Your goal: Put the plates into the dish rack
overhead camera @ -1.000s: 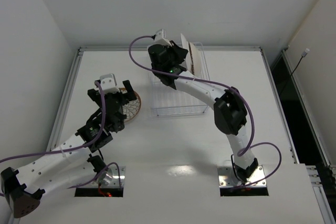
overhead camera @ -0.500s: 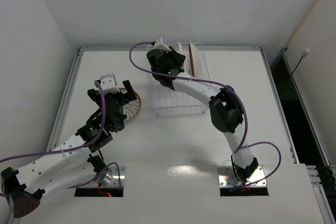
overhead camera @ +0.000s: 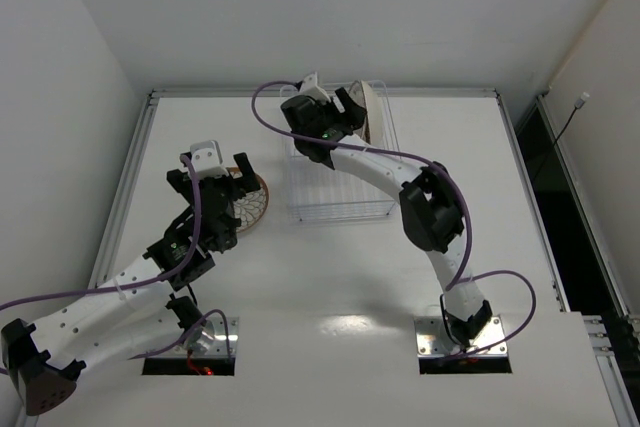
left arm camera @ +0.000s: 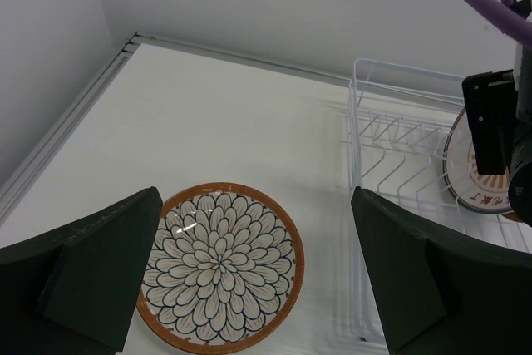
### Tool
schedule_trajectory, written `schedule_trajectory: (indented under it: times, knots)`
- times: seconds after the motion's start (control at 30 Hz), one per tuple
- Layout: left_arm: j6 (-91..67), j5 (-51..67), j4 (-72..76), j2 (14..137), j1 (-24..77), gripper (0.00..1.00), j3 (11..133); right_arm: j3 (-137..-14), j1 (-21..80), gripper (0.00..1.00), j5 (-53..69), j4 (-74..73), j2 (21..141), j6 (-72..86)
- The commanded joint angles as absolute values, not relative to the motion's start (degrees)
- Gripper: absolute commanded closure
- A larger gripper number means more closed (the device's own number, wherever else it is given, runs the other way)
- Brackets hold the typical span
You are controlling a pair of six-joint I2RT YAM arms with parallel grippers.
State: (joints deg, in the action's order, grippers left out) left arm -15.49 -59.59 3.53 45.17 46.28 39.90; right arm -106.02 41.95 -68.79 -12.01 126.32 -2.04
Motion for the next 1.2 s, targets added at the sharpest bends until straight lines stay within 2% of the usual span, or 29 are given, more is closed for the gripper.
schedule_trajectory:
  times: [0.0,0.13,0.3,0.37,0.4,0.47,0.6,0.7,0.77,0.87,0.97,1.03,1.1,1.17]
  knots:
    - [-15.4,-59.9,5.9,44.5,45.8,0.00,40.2,-108.9,41.7,0.23,-70.0,-12.4,124.8,0.0]
    - [-15.4,-59.9,5.9,44.5,45.8,0.00,40.2,-109.4,41.7,0.00,-74.7,-11.1,120.8,-1.3]
    - [-15.4,-59.9,5.9,44.5,45.8,0.00,40.2,-108.6,45.7,0.00,-72.7,-12.1,111.9,-2.1]
    - [-15.4,-59.9,5.9,44.5,45.8,0.00,40.2,-106.7,47.7,0.00,-63.3,-17.2,106.7,4.5]
    - [-15.4,-59.9,5.9,44.5,45.8,0.00,40.2,-105.3,47.7,0.00,-51.0,-21.5,105.0,7.4]
    - [-15.4,-60.4,5.9,44.5,45.8,0.00,40.2,-98.2,47.7,0.03,-38.1,-22.1,100.2,13.3]
    - [-15.4,-62.5,5.9,44.5,45.8,0.00,40.2,-86.5,47.7,0.08,-11.2,-16.3,97.7,19.6]
    - [-16.1,-68.2,6.8,42.5,45.8,0.00,39.6,-82.2,48.2,0.16,0.3,-11.3,99.4,26.3]
    - [-14.3,-70.7,8.9,40.1,45.8,0.00,38.3,-81.0,49.0,0.22,3.2,-8.9,101.8,29.1]
    - [-15.3,-71.3,10.5,38.1,45.8,0.00,36.5,-82.3,49.9,0.22,3.3,-9.7,103.9,29.6]
    - [-24.2,-68.5,1.5,38.1,45.8,0.00,39.7,-83.0,51.3,0.22,1.9,-11.3,102.6,29.1]
    - [-30.9,-61.2,-9.4,38.8,39.6,0.00,44.3,-81.0,51.9,0.22,-0.7,-12.0,99.9,29.1]
    - [-36.8,-49.0,-13.3,39.6,34.1,0.00,44.9,-77.7,51.9,0.21,-2.0,-12.7,94.3,28.6]
    - [-40.9,-41.6,-15.9,39.6,28.6,0.00,44.4,-74.6,51.9,0.21,-3.3,-13.4,90.3,28.6]
